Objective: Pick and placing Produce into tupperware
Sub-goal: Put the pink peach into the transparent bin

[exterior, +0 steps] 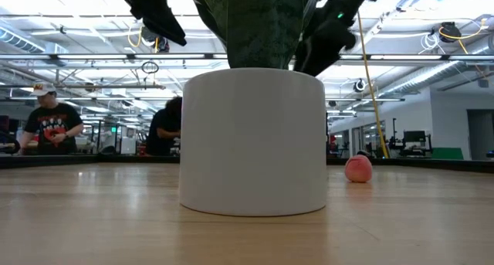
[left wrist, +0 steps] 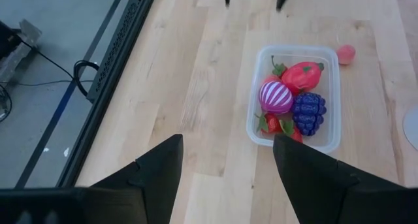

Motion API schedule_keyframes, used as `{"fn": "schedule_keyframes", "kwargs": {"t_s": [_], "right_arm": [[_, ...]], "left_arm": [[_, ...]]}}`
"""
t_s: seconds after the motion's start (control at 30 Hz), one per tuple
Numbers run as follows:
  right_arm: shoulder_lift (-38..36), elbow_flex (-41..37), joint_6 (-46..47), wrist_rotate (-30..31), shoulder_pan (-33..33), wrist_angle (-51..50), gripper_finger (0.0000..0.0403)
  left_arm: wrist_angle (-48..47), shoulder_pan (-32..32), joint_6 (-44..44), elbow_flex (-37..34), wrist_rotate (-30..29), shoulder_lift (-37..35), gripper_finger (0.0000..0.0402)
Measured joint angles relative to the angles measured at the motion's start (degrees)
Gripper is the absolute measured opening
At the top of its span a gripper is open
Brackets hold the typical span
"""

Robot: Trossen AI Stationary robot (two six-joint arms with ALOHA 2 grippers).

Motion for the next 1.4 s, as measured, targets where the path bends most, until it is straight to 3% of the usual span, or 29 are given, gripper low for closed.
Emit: {"fn": "schedule_keyframes", "kwargs": {"t_s": [0.3, 0.47, 0.73, 0.93, 1.4], "right_arm": [[-7.9, 0.0, 18.6, -0.4, 0.8, -19.0, 0.0295], [-9.3, -1.1, 24.3, -1.4, 3.6, -21.3, 0.0295], [-9.8, -11.7, 27.0, -8.2, 9.1, -13.8, 0.0295], [-9.8, -20.2, 30.9, -14.1, 12.9, -1.2, 0.0295], [-8.5, -28.0, 38.5, -13.6, 15.2, 16.9, 0.0295]], "left_arm": [[-0.5, 0.0, -0.4, 0.0, 0.0, 0.0, 0.0244], [-0.3, 0.0, -2.8, 0.0, -0.1, 0.0, 0.0244], [-0.3, -0.9, -6.4, 0.0, -0.2, 0.0, 0.0244], [1.2, -1.2, -7.6, 0.0, -0.2, 0.0, 0.0244], [1.0, -2.8, -9.8, 0.0, -0.2, 0.0, 0.0244]]}}
